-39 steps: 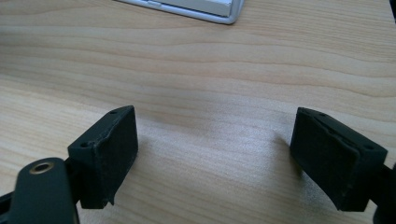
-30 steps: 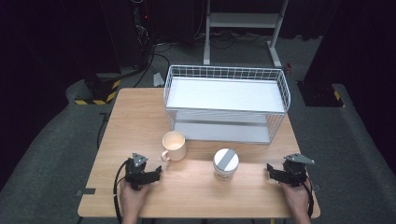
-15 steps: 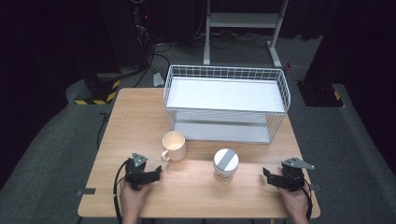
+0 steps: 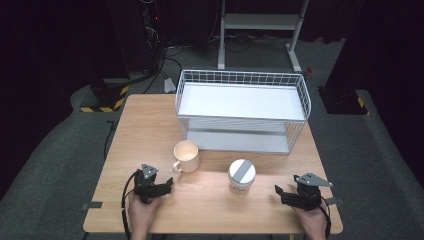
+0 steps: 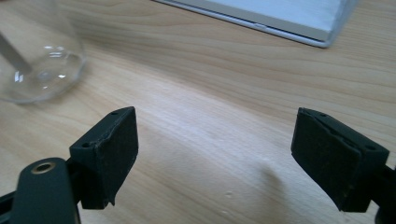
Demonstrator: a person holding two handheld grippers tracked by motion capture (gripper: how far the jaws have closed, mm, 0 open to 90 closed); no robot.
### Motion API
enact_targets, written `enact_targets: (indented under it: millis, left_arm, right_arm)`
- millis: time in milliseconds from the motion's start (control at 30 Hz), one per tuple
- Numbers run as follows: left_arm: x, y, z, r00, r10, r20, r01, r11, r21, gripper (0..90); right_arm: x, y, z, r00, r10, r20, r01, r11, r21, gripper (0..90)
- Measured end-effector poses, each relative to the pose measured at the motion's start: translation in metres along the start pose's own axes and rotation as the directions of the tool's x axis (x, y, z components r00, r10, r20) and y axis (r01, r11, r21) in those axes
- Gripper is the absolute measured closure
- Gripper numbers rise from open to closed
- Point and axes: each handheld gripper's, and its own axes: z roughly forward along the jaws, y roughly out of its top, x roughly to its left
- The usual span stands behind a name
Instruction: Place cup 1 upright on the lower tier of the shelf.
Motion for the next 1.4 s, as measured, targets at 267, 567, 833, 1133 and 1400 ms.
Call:
enact_targets:
  millis: [267, 567, 833, 1133, 1400]
  left_arm:
    - [0.0, 0.0, 0.0, 1.0, 0.0, 0.0, 0.0, 1.0, 0.0, 15.6]
    - [0.0, 0.0, 0.0, 1.0, 0.005, -0.002, -0.005, 1.0, 0.003, 15.6]
    - [0.0, 0.0, 0.0, 1.0, 0.001, -0.002, -0.001, 1.0, 0.0, 15.6]
    - [0.0, 0.0, 0.0, 1.0, 0.001, -0.002, -0.001, 1.0, -0.001, 15.6]
    - [0.0, 0.0, 0.0, 1.0, 0.002, -0.002, -0.002, 1.0, -0.001, 15.5]
  right_arm:
    - [0.018, 0.002, 0.001, 0.9963, -0.052, -0.068, 0.051, 0.998, -0.025, 13.6]
    - [0.037, 0.005, 0.002, 0.9854, -0.104, -0.135, 0.099, 0.994, -0.045, 12.5]
    - [0.046, 0.006, 0.005, 0.977, -0.102, -0.188, 0.095, 0.995, -0.044, 11.2]
    - [0.059, 0.012, 0.01, 0.9652, -0.132, -0.226, 0.12, 0.99, -0.069, 10.1]
    - [0.071, 0.023, 0.018, 0.9517, -0.165, -0.259, 0.15, 0.986, -0.078, 9.9]
